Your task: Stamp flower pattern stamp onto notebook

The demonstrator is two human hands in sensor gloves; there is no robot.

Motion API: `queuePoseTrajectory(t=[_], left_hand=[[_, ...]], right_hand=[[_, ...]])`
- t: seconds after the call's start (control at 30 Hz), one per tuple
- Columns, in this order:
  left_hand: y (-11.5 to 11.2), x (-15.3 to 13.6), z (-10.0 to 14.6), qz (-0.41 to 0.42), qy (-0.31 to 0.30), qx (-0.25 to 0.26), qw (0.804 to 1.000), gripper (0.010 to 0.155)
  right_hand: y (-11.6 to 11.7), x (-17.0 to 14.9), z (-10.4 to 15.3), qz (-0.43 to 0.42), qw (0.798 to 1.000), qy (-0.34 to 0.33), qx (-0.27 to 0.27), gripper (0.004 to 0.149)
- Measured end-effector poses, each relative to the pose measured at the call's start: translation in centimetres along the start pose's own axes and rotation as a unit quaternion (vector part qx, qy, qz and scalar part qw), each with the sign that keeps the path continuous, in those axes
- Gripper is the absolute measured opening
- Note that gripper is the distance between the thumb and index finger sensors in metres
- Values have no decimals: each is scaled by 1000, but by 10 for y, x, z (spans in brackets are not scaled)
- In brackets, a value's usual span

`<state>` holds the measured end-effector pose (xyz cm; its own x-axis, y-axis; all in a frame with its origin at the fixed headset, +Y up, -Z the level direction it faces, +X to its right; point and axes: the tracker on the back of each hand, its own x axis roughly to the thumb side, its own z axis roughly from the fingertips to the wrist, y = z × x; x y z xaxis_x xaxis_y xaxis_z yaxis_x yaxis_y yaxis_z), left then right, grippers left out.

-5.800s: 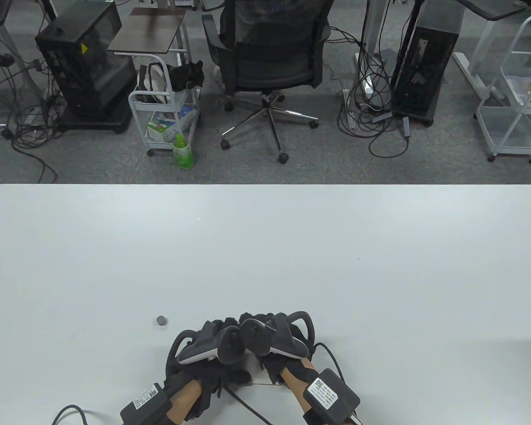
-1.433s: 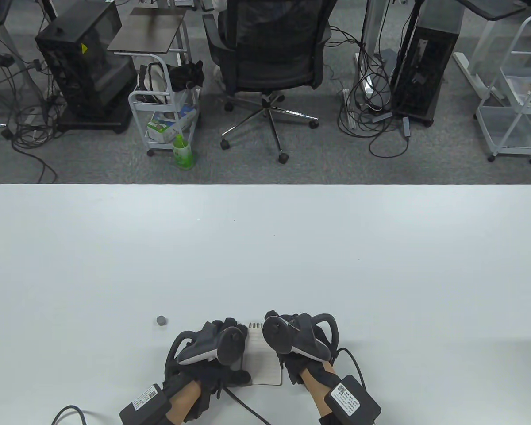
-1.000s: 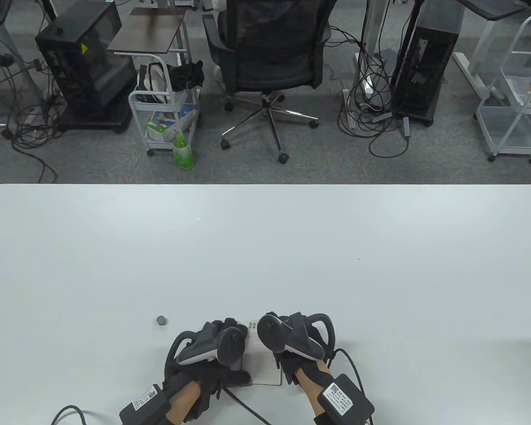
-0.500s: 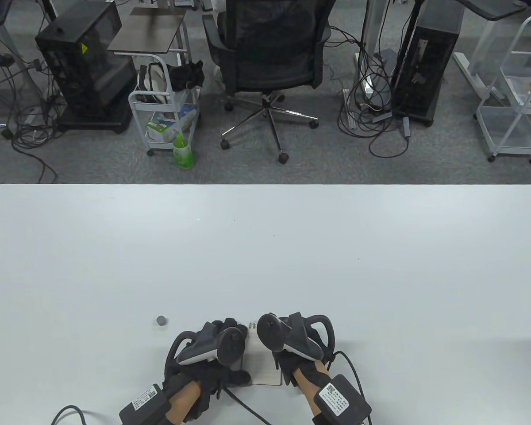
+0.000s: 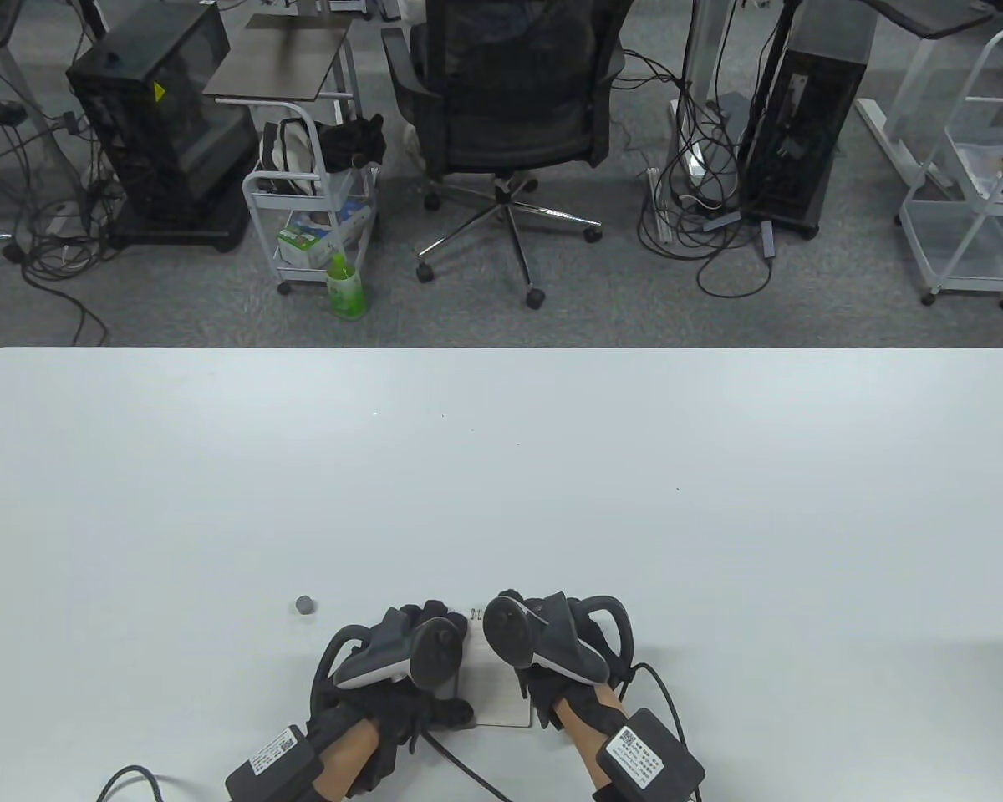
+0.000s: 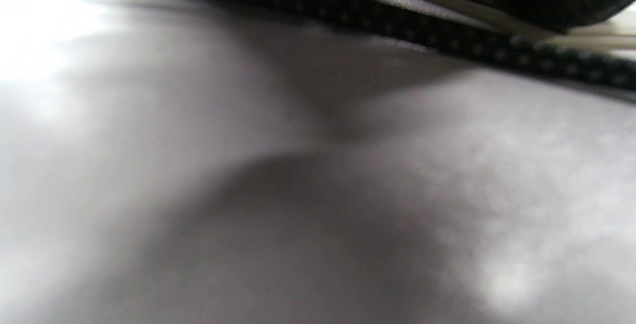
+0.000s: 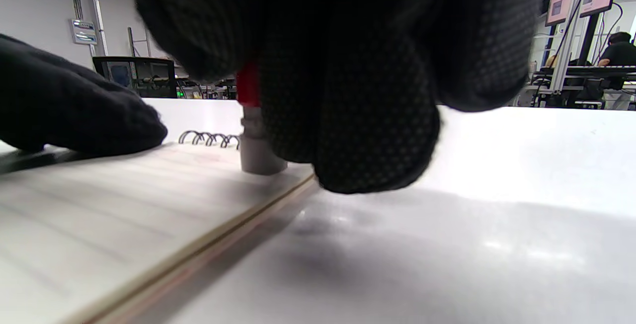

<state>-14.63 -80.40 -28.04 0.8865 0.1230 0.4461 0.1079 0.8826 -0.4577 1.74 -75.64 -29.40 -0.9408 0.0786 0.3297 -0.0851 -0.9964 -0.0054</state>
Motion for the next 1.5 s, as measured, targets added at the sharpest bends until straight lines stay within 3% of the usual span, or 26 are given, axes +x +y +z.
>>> queuePoseTrajectory(t=[0.2, 0.43, 0.8, 1.5], left_hand=[[0, 0, 0, 0, 0, 0, 1000, 102], [0, 0, 0, 0, 0, 0, 1000, 102], [0, 0, 0, 0, 0, 0, 1000, 101], [0, 0, 0, 0, 0, 0, 1000, 101]], right_hand=[[-5, -2, 1, -1, 1000, -3, 0, 46], [-20, 5, 2, -36, 998, -22, -38, 46], [-6, 23, -1, -48, 997, -64, -9, 46], [1, 28, -3, -35, 997, -74, 1, 46]])
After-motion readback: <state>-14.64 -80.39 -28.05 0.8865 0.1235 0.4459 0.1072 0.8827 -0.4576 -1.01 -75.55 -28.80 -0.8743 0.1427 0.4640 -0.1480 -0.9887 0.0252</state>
